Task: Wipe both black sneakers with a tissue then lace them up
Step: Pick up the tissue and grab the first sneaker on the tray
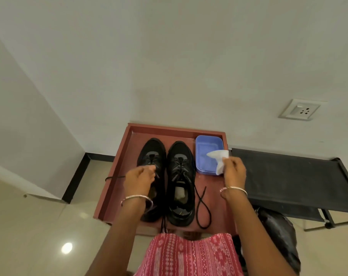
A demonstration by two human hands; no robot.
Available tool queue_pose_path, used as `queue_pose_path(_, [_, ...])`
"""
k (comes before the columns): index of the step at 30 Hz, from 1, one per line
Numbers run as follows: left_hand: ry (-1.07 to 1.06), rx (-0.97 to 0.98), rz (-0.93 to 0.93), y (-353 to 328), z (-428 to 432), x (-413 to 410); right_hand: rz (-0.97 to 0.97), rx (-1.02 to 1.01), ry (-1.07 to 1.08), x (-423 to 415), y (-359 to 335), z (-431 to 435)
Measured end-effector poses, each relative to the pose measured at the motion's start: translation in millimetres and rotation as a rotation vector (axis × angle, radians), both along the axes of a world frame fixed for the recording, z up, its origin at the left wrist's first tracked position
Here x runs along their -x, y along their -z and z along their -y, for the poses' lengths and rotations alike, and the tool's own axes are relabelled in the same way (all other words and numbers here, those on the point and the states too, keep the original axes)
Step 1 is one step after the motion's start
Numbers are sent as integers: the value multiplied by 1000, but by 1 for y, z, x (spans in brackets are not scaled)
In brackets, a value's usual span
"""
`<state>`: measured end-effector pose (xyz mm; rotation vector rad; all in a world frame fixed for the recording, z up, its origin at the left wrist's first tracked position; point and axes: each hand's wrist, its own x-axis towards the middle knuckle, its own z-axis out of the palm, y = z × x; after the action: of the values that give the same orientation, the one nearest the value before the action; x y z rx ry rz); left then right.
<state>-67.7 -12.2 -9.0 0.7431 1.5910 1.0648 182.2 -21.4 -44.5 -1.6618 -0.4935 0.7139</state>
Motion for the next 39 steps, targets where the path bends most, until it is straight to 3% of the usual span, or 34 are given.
queue_pose_path(2, [-73,252,345,-10,7,9,-347,-126,76,5,-12,25])
queue_pose_path(4, [-92,349,488,-15,15,16,-582,-178,113,8,-18,49])
queue_pose_path(9, [-98,466,685,-3,13,17,-810,-276,45,21,-24,87])
queue_pose_path(17, [-156,476,767,24,-14,-2,-853,-232,-24,36,-36,77])
queue_pose_path(25, [-228,427,685,81,-38,-19,-1126,-359,-239,32,-43,63])
queue_pose_path(27, [-246,364,718,54,-33,-23,-1116,-365,-289,32,-45,64])
queue_pose_path(29, [-288,330,753,54,-33,-24,-988,-299,-271,33,-48,67])
queue_pose_path(36, [-325,278,580,43,-4,-2,-773,-131,-170,39,-72,87])
queue_pose_path(39, [-312,209,642,17,19,13,-667,-143,-164,44,-90,102])
